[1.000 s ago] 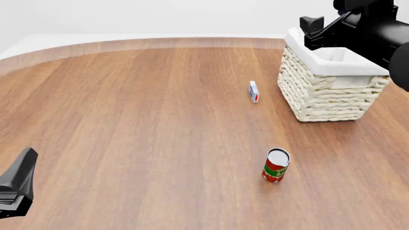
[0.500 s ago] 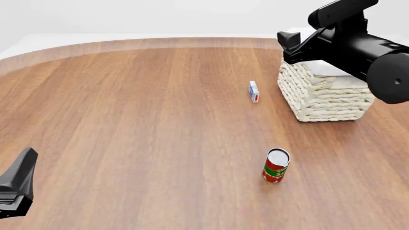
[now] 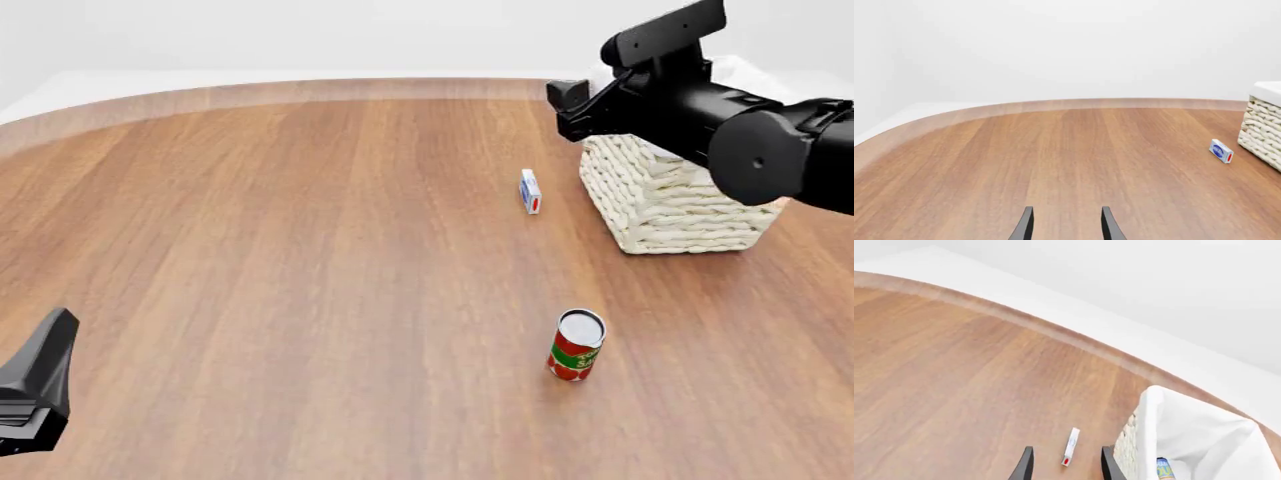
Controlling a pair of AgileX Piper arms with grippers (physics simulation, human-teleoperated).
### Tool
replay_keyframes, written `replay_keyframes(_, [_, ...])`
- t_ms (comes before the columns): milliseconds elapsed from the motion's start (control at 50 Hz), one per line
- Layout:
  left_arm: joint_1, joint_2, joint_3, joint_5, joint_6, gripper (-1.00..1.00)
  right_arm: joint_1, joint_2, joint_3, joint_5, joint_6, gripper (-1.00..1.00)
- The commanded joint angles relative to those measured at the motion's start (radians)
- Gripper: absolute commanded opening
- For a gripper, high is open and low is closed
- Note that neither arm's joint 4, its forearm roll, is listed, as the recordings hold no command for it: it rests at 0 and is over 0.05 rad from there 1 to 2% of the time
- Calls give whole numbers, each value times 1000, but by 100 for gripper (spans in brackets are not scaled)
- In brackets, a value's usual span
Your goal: Pick up the alphabet soup and the cream cheese box, and put them in the basket.
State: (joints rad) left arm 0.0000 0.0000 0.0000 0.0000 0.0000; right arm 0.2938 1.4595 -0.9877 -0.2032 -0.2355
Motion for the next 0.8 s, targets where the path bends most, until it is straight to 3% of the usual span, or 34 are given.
replay_keyframes(20, [0, 0, 0, 0, 0, 100, -7, 82, -35, -11, 37, 100])
replay_keyframes(500, [0, 0, 0, 0, 0, 100, -47, 278, -109, -55, 102, 100])
replay_keyframes(800, [0, 0, 0, 0, 0, 100, -51, 354, -167, -44, 95, 100])
